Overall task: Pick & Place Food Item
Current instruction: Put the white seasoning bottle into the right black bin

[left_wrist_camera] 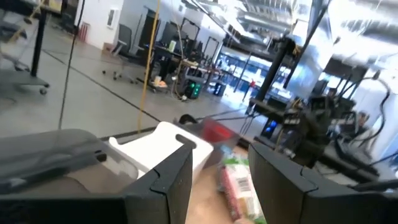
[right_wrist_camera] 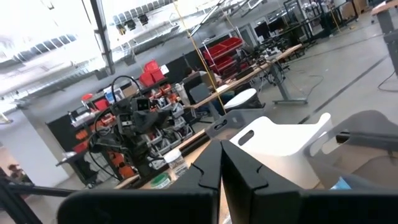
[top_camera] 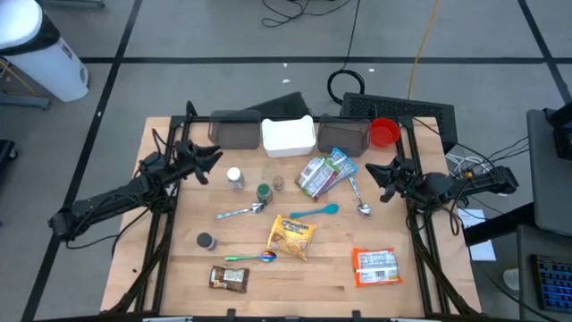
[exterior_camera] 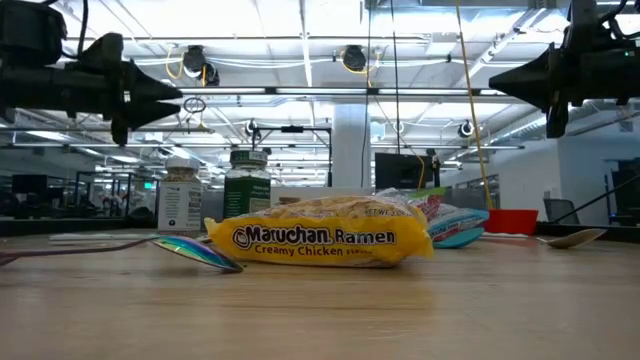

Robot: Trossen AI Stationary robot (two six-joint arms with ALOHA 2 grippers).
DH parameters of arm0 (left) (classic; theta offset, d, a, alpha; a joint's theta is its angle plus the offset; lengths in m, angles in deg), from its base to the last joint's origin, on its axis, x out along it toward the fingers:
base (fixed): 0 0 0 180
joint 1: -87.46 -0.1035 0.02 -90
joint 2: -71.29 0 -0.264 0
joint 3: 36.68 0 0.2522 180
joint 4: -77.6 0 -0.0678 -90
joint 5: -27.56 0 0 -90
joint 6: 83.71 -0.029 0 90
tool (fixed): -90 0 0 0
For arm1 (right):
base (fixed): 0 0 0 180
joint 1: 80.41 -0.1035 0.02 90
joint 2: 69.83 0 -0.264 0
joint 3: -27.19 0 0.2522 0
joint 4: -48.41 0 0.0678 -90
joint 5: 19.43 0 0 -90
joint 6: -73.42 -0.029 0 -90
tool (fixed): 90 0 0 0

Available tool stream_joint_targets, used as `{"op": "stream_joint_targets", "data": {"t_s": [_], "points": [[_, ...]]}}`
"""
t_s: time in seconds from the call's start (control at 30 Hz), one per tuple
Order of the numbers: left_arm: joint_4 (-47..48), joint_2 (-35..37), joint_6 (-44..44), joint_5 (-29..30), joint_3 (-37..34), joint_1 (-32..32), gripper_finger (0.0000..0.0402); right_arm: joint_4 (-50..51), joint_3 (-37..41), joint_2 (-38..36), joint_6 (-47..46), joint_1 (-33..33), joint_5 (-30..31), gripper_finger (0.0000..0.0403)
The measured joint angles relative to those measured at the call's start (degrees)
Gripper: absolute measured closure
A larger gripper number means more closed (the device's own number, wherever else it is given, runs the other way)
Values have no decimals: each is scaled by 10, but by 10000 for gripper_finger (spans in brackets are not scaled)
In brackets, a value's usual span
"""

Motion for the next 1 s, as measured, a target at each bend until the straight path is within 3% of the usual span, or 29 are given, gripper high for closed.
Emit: {"op": "stream_joint_targets", "data": {"t_s": [0.23, 0.4, 0.63, 0.9, 1.0], "points": [[1, 0, -9, -52, 0, 0, 235, -12, 0, 0, -2, 0, 3, 403], [1, -1, -42, -73, 0, 0, 204, -53, 0, 0, -23, 0, 78, 403], [2, -1, -47, -70, 0, 0, 170, -50, 0, 9, -61, 0, 74, 403], [2, -1, -56, -70, 0, 0, 167, -47, 0, 104, -184, 0, 71, 403], [3, -8, -55, -75, 0, 0, 165, -73, 0, 163, -196, -1, 40, 395]]}}
